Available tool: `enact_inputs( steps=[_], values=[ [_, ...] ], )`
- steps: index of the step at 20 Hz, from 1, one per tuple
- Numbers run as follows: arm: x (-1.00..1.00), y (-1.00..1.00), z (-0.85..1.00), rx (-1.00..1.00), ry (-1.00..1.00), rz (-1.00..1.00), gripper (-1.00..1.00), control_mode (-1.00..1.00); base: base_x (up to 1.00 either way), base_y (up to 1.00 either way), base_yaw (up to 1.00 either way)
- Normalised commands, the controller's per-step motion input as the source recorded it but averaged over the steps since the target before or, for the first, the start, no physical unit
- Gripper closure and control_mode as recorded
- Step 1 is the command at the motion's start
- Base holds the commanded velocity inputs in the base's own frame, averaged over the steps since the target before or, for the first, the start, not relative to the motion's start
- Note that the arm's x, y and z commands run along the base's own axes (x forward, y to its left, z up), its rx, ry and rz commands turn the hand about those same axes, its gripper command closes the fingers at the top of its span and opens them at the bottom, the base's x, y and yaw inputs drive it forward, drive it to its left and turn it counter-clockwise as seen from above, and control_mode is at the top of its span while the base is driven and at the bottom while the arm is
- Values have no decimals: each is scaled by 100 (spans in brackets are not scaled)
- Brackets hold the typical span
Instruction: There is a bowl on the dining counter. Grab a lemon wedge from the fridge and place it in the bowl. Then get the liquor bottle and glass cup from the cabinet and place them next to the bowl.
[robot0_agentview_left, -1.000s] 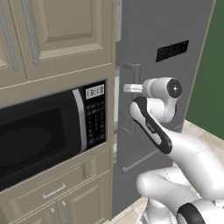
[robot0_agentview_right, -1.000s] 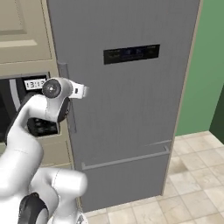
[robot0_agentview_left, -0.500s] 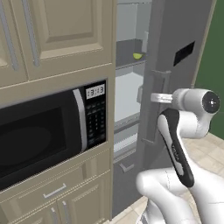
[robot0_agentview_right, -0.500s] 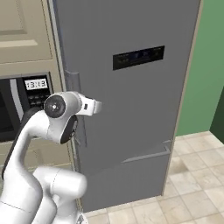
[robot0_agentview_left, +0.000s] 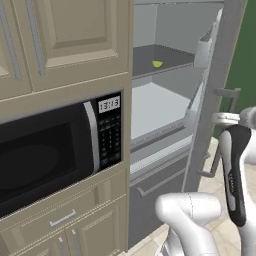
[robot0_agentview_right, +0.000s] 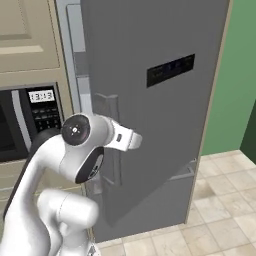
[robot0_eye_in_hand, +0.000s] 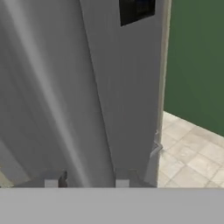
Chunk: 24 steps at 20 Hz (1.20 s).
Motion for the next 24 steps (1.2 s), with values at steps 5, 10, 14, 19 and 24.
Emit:
enact_inputs(
  steps=[5, 10, 14, 19, 24],
  values=[
    [-59, -97, 0, -3, 23, -15, -100, -100, 0, 0, 0],
    [-87, -8, 5, 0, 3, -2, -100, -100, 0, 0, 0],
    [-100, 33, 14, 0, -13, 0, -100, -100, 0, 0, 0],
    [-100, 51, 19, 0, -12, 0, -100, -100, 0, 0, 0],
    [-25, 80, 21, 0, -1, 0, -100, -100, 0, 0, 0]
  ],
)
